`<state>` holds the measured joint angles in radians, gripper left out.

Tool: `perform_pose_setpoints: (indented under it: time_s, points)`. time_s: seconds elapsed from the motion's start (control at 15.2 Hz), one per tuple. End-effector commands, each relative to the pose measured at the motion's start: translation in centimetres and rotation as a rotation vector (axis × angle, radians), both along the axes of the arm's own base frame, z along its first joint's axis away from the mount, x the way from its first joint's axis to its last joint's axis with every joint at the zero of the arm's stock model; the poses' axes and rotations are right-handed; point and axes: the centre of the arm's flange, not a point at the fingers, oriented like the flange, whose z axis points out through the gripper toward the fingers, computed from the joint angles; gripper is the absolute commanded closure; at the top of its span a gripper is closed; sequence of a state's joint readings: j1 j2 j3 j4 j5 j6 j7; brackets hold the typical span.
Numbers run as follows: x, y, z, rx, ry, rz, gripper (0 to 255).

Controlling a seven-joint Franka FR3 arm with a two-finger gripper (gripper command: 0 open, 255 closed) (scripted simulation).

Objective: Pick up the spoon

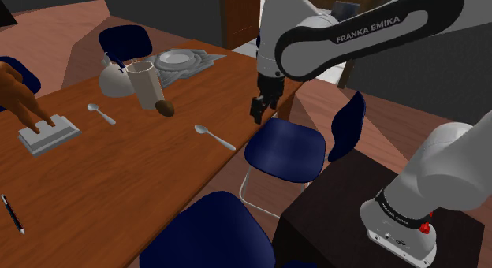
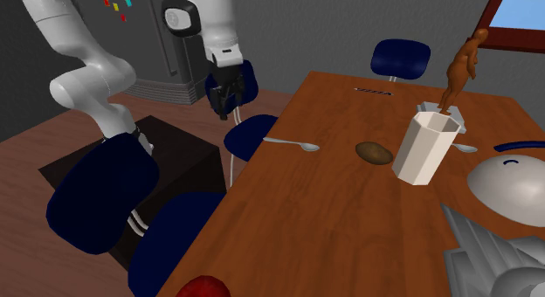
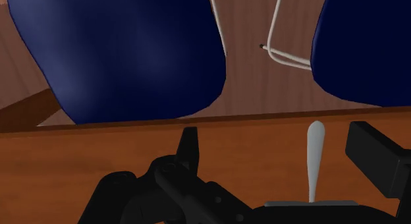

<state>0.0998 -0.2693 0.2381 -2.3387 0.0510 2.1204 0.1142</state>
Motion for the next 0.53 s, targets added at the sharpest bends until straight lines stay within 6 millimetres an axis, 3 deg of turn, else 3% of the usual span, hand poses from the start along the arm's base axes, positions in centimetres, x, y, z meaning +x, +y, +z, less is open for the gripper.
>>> perform_pose_setpoints:
  time_s: [0.0,0.46]
  points:
    - [1.6,1.8,-1.3,-0.014,-0.018,0.005,0]
    - [6.9,8.1,-5.4,-0.069,-0.075,0.024,0]
